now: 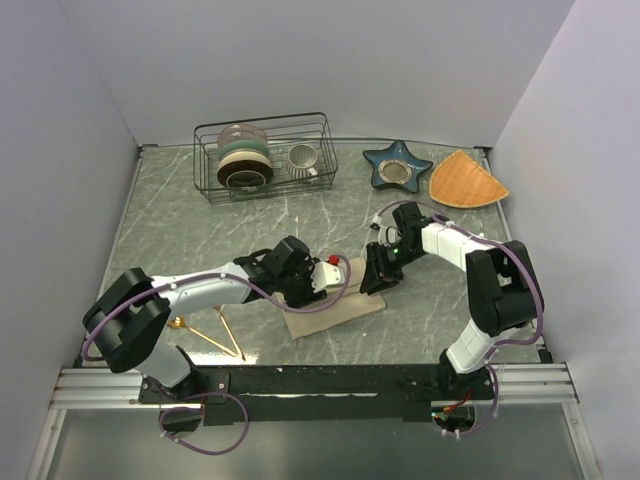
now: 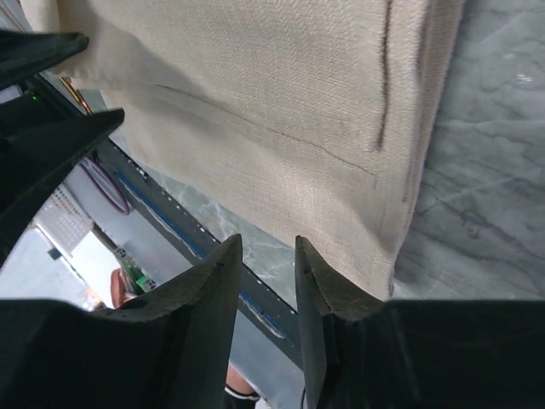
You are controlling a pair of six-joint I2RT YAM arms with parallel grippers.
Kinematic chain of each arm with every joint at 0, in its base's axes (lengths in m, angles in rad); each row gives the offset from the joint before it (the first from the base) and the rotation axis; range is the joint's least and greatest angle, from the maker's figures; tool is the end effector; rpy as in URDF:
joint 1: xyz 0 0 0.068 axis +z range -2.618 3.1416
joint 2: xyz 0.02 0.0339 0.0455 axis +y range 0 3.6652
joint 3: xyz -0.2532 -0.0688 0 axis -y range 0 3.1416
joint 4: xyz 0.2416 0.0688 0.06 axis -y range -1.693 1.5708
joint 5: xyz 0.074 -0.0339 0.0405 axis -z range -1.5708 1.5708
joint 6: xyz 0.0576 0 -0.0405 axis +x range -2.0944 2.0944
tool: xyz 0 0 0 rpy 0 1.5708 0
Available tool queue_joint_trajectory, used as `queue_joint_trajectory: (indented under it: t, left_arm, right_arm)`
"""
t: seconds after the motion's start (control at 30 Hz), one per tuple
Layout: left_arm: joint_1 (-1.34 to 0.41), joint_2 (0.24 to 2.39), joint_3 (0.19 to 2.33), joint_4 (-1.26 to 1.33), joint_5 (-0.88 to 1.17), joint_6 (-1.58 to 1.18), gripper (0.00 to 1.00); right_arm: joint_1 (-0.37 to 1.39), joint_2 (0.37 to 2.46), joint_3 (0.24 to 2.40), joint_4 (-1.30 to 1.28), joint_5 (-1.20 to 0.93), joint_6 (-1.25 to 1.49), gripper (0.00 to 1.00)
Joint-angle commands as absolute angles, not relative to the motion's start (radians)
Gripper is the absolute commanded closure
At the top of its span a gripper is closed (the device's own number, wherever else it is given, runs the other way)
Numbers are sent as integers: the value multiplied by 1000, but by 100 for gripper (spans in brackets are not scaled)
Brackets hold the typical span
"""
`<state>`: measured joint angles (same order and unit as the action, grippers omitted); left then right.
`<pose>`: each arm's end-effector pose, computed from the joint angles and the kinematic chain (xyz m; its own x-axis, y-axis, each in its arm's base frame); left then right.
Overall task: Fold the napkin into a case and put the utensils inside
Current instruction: Smooth out the 2/3-rectangle-folded napkin at the center of the board.
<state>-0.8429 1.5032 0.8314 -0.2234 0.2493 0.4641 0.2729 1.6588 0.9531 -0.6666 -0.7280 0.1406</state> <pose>0.1960 -0.2413 0.1614 -0.0944 0.7580 -0.6454 0.9711 0.2128 0.1078 0.2671 0.1146 0.1400 -0.9807 -0.1658 -0.1038 -0.1920 0.7138 0.6735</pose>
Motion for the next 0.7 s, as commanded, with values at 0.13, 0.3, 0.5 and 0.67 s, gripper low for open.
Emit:
queue_joint_trajectory:
  t: [0.13,0.3,0.5,0.67]
  left_arm:
    - [-926,1588,903,-58,152,422,46]
    - [-951,1663,933,-8,124,423,48]
    - [-954,1726,956,-8,110,442,56]
    - [-954,1727,933,23,77,460,62]
  right_arm:
    - [256,1652,939,-632,-739,172,68]
    - [255,1677,934,-629,-718,170,77]
    - [256,1703,928,-626,-695,169,78]
    - [255,1724,923,-624,-680,160,79]
